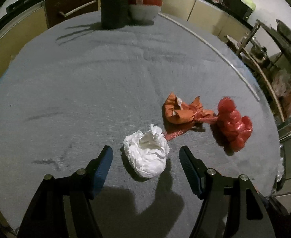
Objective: Collect trash
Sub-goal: 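Grasp the white tissue with the left tool while the right tool grasps the orange peel, then lift the tissue and orange peel and hold them above the table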
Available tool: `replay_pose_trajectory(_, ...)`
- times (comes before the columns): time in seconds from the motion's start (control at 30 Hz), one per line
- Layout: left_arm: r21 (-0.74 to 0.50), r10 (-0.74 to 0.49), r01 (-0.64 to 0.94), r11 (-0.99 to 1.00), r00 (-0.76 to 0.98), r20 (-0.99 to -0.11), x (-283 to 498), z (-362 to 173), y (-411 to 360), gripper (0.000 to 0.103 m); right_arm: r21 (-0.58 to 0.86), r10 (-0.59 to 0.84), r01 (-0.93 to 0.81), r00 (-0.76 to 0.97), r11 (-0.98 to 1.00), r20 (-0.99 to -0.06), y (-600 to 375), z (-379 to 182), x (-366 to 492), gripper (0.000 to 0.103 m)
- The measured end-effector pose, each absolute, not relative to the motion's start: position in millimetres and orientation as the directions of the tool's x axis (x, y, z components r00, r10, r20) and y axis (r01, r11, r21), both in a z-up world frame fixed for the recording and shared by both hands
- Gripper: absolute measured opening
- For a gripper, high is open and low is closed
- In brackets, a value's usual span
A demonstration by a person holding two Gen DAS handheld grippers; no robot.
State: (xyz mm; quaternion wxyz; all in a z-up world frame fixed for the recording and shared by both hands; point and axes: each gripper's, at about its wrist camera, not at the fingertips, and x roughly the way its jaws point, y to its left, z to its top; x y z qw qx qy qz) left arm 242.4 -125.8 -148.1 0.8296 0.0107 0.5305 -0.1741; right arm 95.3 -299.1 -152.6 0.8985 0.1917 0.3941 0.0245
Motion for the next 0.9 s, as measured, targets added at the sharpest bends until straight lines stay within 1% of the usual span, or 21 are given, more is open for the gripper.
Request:
replay_pose_trajectory(0.03,-0.177,-0.287,0.301,0.937,0.373,-0.882,243.2,-151.4,-125.6,0.056,0.369,0.198,0.107,0.690,0.923,-0.696,-299.8,-152.3,93.0,0.028)
replay_pose_trajectory(0.07,-0.183,-0.292,0.304,0.935,0.364,-0.884,244.8,-156.7,-126.2,0.042,0.376,0.201,0.108,0.693,0.921,-0.692,-300.6,-152.1,91.2,0.028)
replay_pose_trajectory(0.1,-0.178,-0.285,0.303,0.936,0.358,-0.889,245.0,-159.9,-126.2,0.038,0.382,0.206,0.107,0.695,0.918,-0.689,-301.3,-151.8,88.5,0.028)
replay_pose_trajectory(0.13,-0.172,-0.291,0.315,0.934,0.388,-0.875,242.5,-156.8,-125.9,0.037,0.386,0.208,0.107,0.697,0.916,-0.686,-301.8,-151.1,85.4,0.028)
replay_pose_trajectory(0.3,-0.175,-0.295,0.311,0.934,0.400,-0.868,229.3,-144.9,-119.6,0.035,0.403,0.211,0.102,0.723,0.909,-0.658,-306.7,-141.8,68.5,0.028)
replay_pose_trajectory(0.5,-0.124,-0.282,0.336,0.933,0.475,-0.834,183.9,-103.6,-116.2,0.035,0.408,0.178,0.120,0.765,0.905,-0.619,-320.6,-122.3,32.0,0.028)
replay_pose_trajectory(0.67,-0.001,-0.216,0.346,0.938,0.584,-0.783,138.2,-68.6,-121.5,0.035,0.414,0.138,0.153,0.793,0.897,-0.593,-334.1,-107.9,-7.5,0.028)
replay_pose_trajectory(0.9,0.131,-0.171,0.359,0.924,0.695,-0.698,82.8,-36.2,-132.5,0.035,0.410,0.093,0.165,0.837,0.897,-0.539,-339.0,-79.9,-55.1,0.028)
